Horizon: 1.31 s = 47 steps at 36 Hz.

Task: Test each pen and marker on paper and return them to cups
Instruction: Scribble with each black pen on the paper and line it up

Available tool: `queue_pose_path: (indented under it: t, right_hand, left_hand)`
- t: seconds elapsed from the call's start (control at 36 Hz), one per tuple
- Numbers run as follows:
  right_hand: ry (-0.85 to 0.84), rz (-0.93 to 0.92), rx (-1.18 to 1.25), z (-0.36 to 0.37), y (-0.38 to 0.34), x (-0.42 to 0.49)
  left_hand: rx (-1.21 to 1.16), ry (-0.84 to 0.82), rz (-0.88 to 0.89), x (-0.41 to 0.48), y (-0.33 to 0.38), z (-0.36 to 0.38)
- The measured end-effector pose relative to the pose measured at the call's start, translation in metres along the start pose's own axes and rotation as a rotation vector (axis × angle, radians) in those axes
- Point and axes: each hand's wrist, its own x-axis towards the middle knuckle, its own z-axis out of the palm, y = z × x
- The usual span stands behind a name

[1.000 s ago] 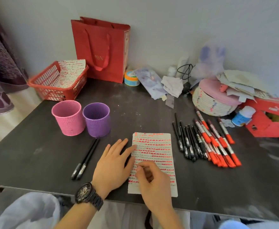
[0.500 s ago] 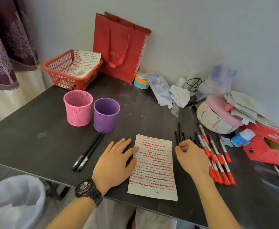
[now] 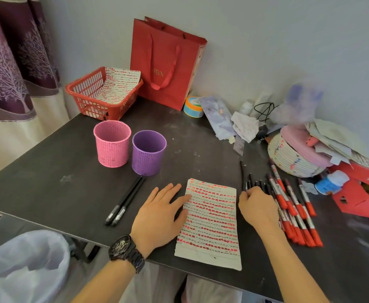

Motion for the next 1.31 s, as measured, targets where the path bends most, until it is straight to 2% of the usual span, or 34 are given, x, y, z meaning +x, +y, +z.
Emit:
queue_pose_path:
  t: [0.11,0.22,0.31,0.5,0.64,0.81,0.92,0.97,1.08,1.19,1.31]
  right_hand:
    - [0.002,0.086,0.602,-0.001,-0.003,-0.024]
    - [-0.098,0.155,1.156,0.002,-0.013,-0.069]
    - [-0.142,0.105,1.395,0.008,-0.020,-0.101]
    - [-0.055,-0.013,1.358,0.033,-0.027,-0.135]
    - [-0.033,-0.022,1.408,0.037,-0.024,-0.139]
    - [-0.060,-0.021,1.462,0.038,-0.023,-0.137]
    - [-0.075,-0.082,1.500,0.037,-0.021,-0.138]
    - [-0.087,-0.093,1.512,0.036,-0.022,-0.138]
    - [-0.083,-0.108,1.486,0.038,-0.019,-0.139]
    - [-0.095,-0.147,1.394,0.040,-0.018,-0.138]
    - [-0.182,-0.144,1.526,0.034,-0.020,-0.139]
  left_hand:
    - [0.004,0.001,0.001,0.000,-0.001,0.002]
    - [0.013,0.003,-0.003,-0.001,-0.001,0.003]
    - [0.012,-0.005,-0.004,-0.001,-0.001,0.001]
    - [0.028,-0.010,0.003,-0.003,0.002,-0.002]
    - [0.002,-0.022,0.016,-0.005,0.005,-0.007]
    - [-0.341,0.075,0.064,-0.022,0.019,-0.017]
    - [-0.423,0.054,0.156,-0.042,0.043,-0.013]
    - [-0.408,0.060,0.175,-0.044,0.054,-0.011]
    - [-0.189,0.173,0.144,-0.044,0.062,-0.014]
    - [-0.199,0.101,0.175,-0.042,0.059,-0.017]
    - [-0.167,0.072,0.167,-0.043,0.059,-0.014]
